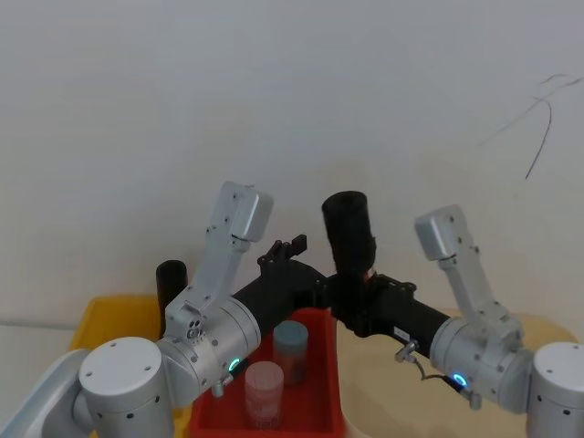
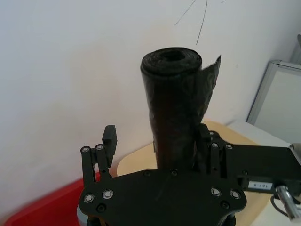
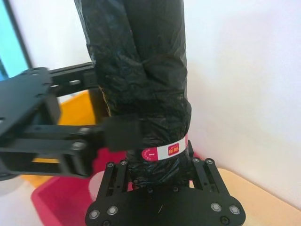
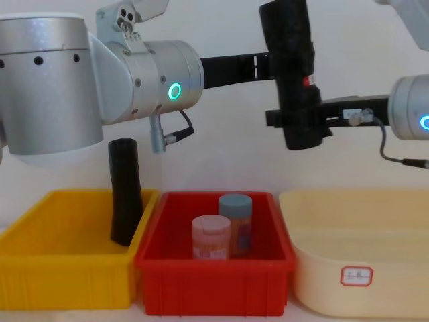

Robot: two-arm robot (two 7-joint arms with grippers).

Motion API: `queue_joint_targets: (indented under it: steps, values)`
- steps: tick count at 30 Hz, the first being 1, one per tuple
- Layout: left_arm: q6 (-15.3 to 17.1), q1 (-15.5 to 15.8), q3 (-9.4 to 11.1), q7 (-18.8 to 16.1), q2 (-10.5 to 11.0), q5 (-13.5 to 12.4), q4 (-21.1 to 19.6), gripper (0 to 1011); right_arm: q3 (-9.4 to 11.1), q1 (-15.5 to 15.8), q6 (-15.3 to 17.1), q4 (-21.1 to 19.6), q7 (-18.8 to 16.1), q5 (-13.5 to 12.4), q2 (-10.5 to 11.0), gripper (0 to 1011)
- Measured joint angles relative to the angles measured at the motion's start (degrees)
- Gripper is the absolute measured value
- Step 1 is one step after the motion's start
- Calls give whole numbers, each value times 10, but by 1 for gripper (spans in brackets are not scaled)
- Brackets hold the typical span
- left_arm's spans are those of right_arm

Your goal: Pick up the garbage bag with the one hand and transfer it to the other hand.

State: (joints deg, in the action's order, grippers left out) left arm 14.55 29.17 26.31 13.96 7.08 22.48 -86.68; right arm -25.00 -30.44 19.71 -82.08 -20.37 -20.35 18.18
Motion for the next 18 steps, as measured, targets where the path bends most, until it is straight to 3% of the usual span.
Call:
queue_joint_targets:
  steps: [18]
  values:
    - [0,0,0,0,0,0,0,1001,38,6,12,21,39,-4,-9,563]
